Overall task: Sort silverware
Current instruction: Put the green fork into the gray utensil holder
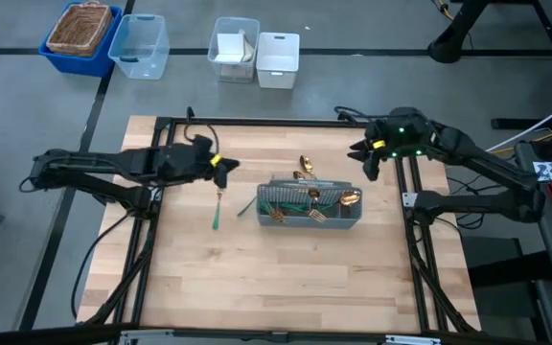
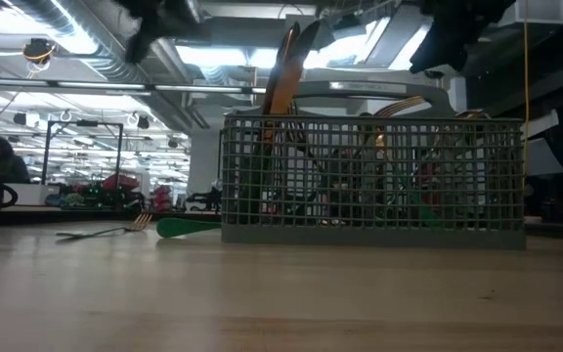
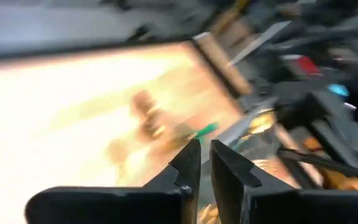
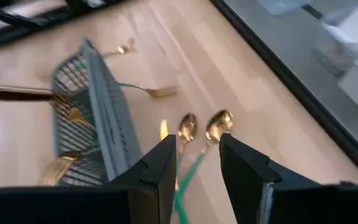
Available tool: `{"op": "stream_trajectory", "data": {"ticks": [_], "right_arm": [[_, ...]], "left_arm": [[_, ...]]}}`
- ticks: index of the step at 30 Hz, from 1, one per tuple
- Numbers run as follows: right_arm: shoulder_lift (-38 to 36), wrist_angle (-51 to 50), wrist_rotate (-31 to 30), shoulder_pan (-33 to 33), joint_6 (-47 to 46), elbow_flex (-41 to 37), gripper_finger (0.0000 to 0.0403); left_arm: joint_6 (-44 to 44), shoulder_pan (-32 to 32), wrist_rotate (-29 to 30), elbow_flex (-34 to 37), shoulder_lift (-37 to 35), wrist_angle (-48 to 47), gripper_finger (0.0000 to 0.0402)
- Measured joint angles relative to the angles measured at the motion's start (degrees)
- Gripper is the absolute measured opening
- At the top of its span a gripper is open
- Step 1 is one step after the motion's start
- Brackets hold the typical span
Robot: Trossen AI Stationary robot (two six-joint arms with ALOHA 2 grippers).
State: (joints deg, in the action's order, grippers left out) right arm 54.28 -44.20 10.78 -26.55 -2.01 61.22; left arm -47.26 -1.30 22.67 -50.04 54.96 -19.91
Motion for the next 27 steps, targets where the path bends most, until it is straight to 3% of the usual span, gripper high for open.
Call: {"op": "stream_trajectory", "data": {"ticks": [6,10,17,27], "right_arm": [[-2.71,8.82,10.45,-2.88,0.38,-7.63,0.0122],[-2.65,10.15,11.37,-2.73,0.38,-10.43,0.0122],[-2.62,11.07,11.21,-2.73,0.44,-11.39,0.0122],[-2.61,11.36,11.35,-2.73,0.82,-11.37,0.0122]], "left_arm": [[-22.86,0.28,-0.36,0.00,-2.22,-25.84,0.0014],[-25.84,0.29,-3.05,0.00,-0.67,-36.96,0.0013],[-15.32,0.00,-3.21,0.02,4.08,-37.26,0.0048],[-16.96,-1.48,-3.44,0.02,17.89,-37.28,0.0113]]}}
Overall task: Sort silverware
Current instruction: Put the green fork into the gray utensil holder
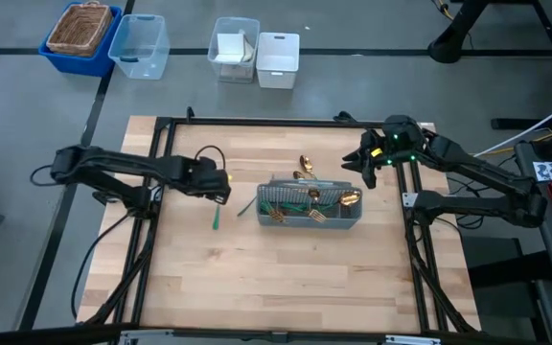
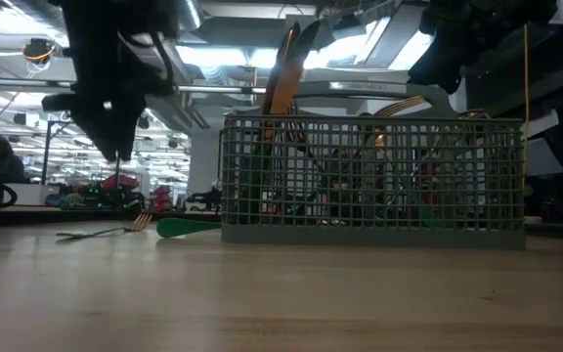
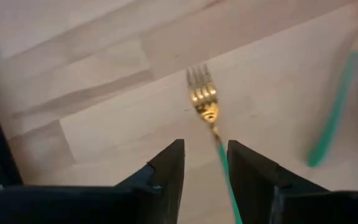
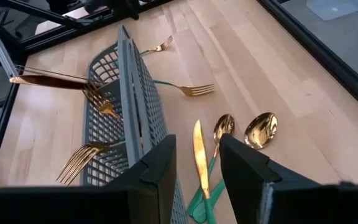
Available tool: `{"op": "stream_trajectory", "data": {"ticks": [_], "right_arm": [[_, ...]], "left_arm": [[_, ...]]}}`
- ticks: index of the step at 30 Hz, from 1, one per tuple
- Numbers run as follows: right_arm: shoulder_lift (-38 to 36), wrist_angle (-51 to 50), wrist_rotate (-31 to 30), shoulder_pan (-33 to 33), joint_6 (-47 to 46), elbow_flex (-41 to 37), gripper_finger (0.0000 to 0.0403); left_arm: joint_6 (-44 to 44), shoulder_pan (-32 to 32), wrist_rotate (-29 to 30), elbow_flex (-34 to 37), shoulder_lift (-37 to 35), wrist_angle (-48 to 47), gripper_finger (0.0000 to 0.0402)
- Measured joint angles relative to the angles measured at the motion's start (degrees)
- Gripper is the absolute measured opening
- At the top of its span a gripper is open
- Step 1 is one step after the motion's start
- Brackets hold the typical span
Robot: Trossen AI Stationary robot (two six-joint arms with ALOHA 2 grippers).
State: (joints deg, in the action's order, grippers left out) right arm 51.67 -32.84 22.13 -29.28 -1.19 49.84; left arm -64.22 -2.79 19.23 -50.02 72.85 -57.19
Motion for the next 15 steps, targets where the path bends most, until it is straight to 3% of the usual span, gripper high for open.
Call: {"op": "stream_trajectory", "data": {"ticks": [8,15], "right_arm": [[0.01,-0.07,0.00,0.00,0.00,0.02,0.0122],[-0.01,-0.15,0.00,0.00,0.00,0.04,0.0122]], "left_arm": [[-3.29,0.00,-5.52,0.00,10.75,4.34,0.0100],[-3.31,-0.37,-5.80,0.00,17.73,10.16,0.0092]]}}
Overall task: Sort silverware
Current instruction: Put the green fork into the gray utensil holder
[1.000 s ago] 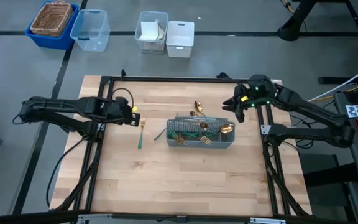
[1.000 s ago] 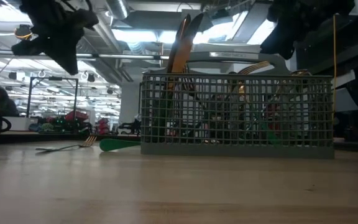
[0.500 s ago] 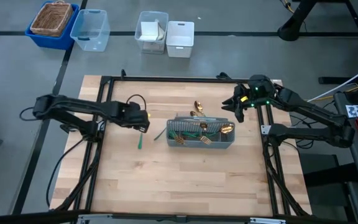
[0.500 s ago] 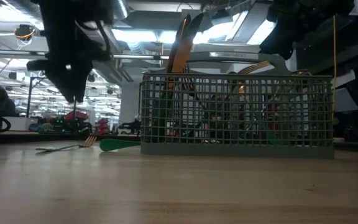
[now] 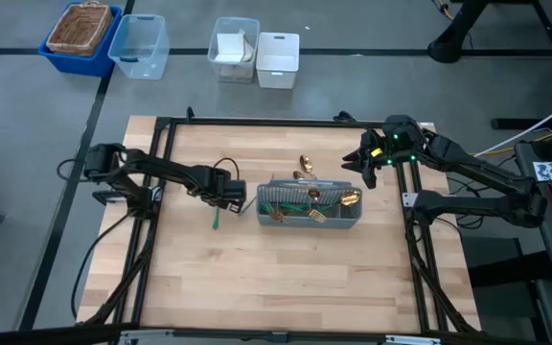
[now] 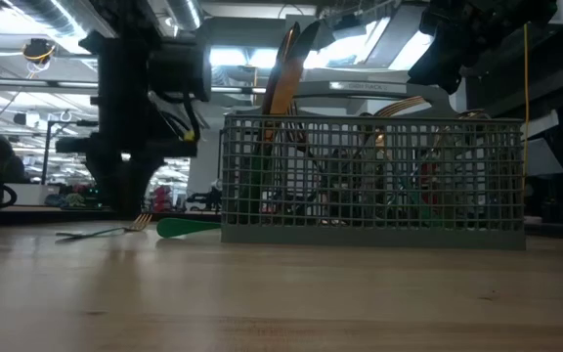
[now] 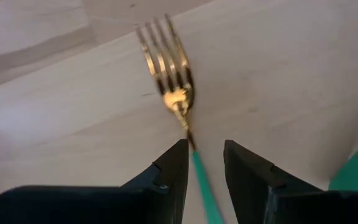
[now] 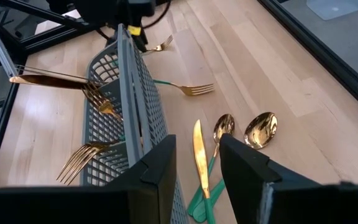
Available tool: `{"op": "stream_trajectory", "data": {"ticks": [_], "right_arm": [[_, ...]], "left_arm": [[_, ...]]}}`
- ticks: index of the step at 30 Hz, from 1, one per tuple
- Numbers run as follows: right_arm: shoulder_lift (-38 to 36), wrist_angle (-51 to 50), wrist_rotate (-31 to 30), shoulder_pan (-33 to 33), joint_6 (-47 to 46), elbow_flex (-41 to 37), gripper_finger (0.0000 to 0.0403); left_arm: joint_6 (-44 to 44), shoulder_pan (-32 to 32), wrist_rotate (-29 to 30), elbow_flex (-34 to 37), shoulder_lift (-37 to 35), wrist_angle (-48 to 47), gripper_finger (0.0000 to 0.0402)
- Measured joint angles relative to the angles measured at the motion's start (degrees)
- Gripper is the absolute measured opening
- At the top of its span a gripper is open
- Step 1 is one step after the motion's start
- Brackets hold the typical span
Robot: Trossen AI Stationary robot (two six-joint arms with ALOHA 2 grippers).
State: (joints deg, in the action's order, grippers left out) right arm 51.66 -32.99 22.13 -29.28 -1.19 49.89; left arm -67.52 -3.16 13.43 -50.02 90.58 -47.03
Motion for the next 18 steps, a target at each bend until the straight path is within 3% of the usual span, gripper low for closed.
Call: {"op": "stream_trajectory", "data": {"ticks": [18], "right_arm": [[0.02,-0.14,0.00,0.01,0.01,0.02,0.0122]], "left_arm": [[-2.10,-0.01,-1.24,-0.09,5.42,1.91,0.0064]]}}
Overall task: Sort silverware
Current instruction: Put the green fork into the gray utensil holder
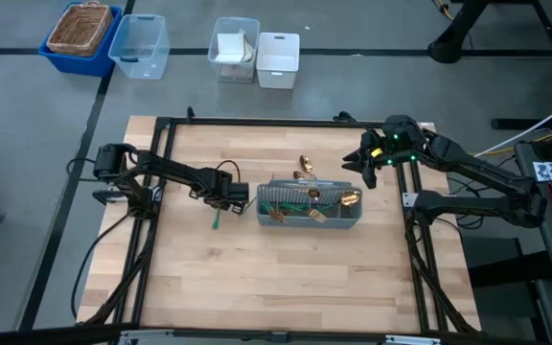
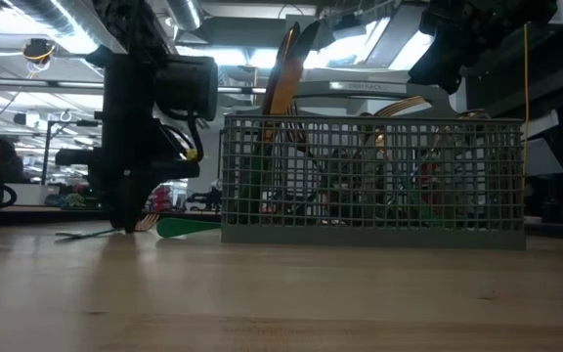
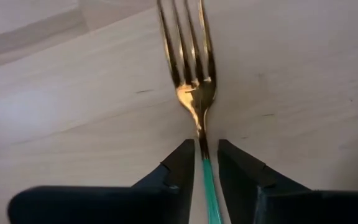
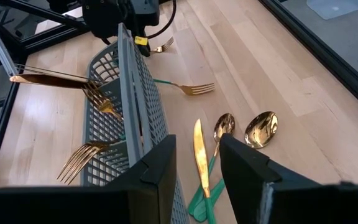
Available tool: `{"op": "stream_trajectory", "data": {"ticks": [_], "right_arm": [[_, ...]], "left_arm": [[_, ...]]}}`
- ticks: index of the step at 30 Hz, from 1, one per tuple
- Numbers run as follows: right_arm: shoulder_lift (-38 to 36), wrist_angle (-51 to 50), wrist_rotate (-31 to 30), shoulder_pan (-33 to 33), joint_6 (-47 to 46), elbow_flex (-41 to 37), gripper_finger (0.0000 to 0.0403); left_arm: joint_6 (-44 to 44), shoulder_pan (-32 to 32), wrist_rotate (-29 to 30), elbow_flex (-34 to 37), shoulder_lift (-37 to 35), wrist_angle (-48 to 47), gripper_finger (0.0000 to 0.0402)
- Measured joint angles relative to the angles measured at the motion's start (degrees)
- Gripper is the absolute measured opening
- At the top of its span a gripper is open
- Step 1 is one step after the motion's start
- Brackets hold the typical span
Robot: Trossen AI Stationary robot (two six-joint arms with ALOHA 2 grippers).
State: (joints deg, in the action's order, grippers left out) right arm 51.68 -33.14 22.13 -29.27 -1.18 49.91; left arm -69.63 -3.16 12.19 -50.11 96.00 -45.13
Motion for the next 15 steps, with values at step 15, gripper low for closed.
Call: {"op": "stream_trajectory", "data": {"ticks": [15], "right_arm": [[0.00,-0.10,0.00,0.01,0.01,0.02,0.0122]], "left_arm": [[0.89,-0.13,-4.80,0.10,0.73,1.47,0.0005]]}}
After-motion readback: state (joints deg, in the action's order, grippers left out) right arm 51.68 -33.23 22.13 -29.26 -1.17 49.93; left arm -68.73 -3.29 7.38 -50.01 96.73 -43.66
